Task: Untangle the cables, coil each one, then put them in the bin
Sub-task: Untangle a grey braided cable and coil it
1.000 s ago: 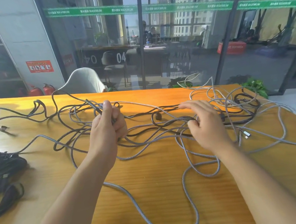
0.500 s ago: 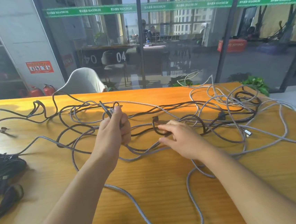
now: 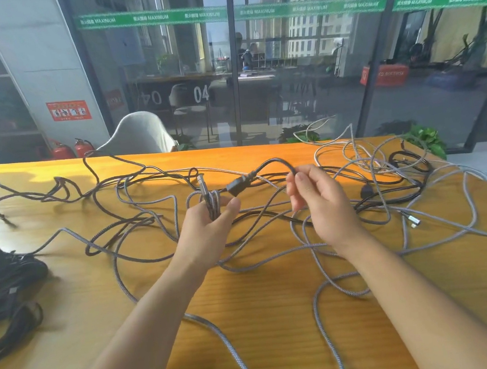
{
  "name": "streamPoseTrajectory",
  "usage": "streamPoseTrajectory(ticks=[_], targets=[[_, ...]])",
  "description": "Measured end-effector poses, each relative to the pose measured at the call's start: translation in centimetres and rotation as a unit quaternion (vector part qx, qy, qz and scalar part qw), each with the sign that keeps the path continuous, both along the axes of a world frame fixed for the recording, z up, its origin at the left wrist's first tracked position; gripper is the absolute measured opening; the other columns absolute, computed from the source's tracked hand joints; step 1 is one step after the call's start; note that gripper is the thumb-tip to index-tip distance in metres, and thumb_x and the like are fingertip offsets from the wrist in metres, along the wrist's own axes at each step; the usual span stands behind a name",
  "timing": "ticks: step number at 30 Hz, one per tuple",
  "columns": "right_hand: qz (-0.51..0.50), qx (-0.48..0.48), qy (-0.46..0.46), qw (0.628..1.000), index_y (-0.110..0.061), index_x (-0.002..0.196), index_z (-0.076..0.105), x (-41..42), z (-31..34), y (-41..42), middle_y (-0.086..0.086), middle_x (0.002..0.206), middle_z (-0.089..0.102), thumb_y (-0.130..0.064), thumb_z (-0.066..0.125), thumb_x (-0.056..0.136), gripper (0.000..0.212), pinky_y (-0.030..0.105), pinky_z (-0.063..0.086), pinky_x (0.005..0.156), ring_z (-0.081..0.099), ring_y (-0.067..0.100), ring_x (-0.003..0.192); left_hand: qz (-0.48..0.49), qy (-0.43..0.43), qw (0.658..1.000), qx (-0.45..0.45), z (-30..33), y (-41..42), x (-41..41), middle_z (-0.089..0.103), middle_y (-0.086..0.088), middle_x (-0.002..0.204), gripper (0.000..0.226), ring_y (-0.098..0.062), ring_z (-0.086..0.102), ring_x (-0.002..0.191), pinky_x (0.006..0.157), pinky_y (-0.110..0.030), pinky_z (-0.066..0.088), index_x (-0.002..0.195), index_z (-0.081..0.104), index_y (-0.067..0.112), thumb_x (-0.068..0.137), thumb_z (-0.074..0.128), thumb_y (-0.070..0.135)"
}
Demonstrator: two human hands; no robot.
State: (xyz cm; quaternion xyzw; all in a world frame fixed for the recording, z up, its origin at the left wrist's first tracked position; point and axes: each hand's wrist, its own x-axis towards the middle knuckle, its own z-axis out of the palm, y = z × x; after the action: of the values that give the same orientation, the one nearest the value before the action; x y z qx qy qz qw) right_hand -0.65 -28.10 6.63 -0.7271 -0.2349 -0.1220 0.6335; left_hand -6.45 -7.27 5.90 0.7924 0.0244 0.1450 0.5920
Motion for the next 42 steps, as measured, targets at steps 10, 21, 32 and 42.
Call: streamPoseTrajectory(ticks=[10, 21, 32, 42], targets=[[-0.128, -0.029, 0.03, 0.991, -0.012, 0.093, 0.076, 0.5, 2.3, -4.0, 0.0, 0.076, 0.075, -0.019, 0.056, 0.106, 0.025, 0.023, 0.045, 0.049, 0.054, 0.011, 0.055, 0.029, -0.01, 0.999, -0.018, 0.1, 0.4, 0.3, 0.037, -0.003, 0.065, 0.026, -0.02, 0.035, 0.06, 0.059, -0.036, 0.035, 0.101, 0.077, 0.031, 0.104, 0.056, 0.046], [-0.233, -0.37, 0.079, 0.896, -0.033, 0.086, 0.072, 1.4, 1.5, -6.0, -0.016, 0.084, 0.073, -0.031, 0.07, 0.093, 0.008, 0.025, 0.044, 0.06, 0.066, 0.011, 0.081, 0.026, -0.021, 0.999, -0.032, 0.3, 0.6, 0.3, 0.036, -0.007, 0.068, 0.028, -0.024, 0.033, 0.061, 0.058, -0.037, 0.034, 0.1, 0.077, 0.029, 0.105, 0.055, 0.046], [-0.116, -0.282, 0.083, 0.949, -0.031, 0.139, 0.063, 1.9, 0.2, -5.2, -0.016, 0.138, 0.061, -0.063, 0.045, 0.103, 0.052, 0.032, 0.042, 0.105, 0.054, 0.013, 0.135, 0.03, -0.018, 0.999, -0.033, 0.3, 0.9, 0.4, 0.035, -0.007, 0.067, 0.03, -0.02, 0.033, 0.056, 0.055, -0.032, 0.036, 0.106, 0.076, 0.03, 0.106, 0.052, 0.048], [-0.127, -0.498, 0.008, 0.858, -0.038, 0.164, 0.019, -0.2, -0.6, -0.2, -0.004, 0.157, 0.042, -0.107, 0.037, 0.058, 0.127, 0.048, 0.029, 0.119, 0.034, 0.024, 0.146, 0.027, -0.017, 0.999, -0.03, 0.3, 0.6, 0.4, 0.035, -0.001, 0.063, 0.03, -0.014, 0.033, 0.051, 0.055, -0.031, 0.034, 0.107, 0.075, 0.029, 0.106, 0.052, 0.048]])
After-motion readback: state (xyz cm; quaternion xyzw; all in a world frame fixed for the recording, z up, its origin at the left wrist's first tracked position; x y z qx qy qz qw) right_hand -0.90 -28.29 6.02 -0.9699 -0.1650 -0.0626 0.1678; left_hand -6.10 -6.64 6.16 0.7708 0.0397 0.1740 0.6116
